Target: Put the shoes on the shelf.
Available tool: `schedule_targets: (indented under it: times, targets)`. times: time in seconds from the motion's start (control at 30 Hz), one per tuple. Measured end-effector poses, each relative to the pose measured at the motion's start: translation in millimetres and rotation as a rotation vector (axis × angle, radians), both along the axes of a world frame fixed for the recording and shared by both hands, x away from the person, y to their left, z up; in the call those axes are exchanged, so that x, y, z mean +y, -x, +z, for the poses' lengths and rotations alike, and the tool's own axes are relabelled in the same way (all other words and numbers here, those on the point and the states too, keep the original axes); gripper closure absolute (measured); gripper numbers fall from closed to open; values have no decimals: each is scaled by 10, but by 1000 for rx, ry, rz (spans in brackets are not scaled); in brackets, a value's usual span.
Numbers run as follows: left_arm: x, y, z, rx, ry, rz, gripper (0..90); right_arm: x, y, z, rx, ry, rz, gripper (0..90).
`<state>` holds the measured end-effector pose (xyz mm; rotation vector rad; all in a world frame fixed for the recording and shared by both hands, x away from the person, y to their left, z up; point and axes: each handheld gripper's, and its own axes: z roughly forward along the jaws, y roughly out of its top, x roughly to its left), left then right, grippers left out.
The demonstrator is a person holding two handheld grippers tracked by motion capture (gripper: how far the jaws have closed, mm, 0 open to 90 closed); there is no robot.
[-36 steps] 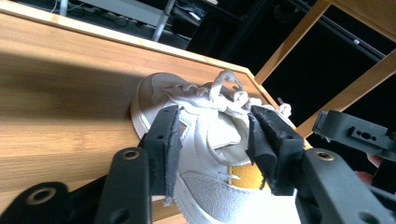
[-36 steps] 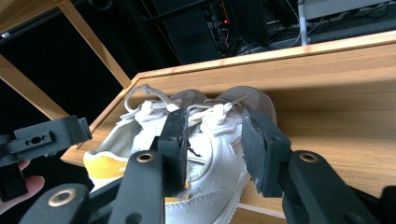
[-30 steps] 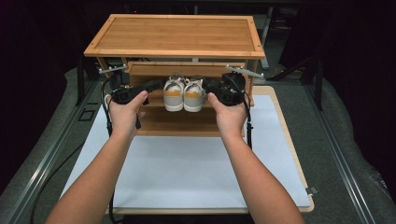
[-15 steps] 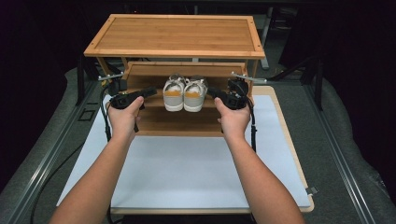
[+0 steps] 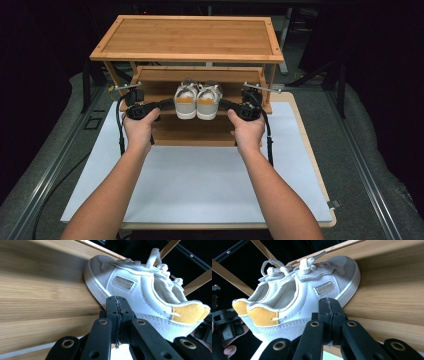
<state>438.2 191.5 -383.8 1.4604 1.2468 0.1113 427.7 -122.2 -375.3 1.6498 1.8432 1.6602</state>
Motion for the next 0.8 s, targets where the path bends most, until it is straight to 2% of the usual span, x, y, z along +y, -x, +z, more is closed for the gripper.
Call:
schedule_targets:
  times: [0.2,0.37,0.53,0.73,0.8]
  targets:
    - [-32,-17,-5,6,-8,-8,894,-5,-15,-10,5,-9,0,900]
    - [-53,-41,21,4,-38,-8,895,-3,-30,-13,4,-14,0,900]
    - [-63,-89,29,9,-47,-6,896,-7,-57,-22,0,-22,-4,900]
    - [-89,-138,11,11,-28,0,896,-10,-127,-12,1,-10,-18,900]
    - [-100,-152,20,5,-43,-1,896,-9,-158,-2,1,3,-25,900]
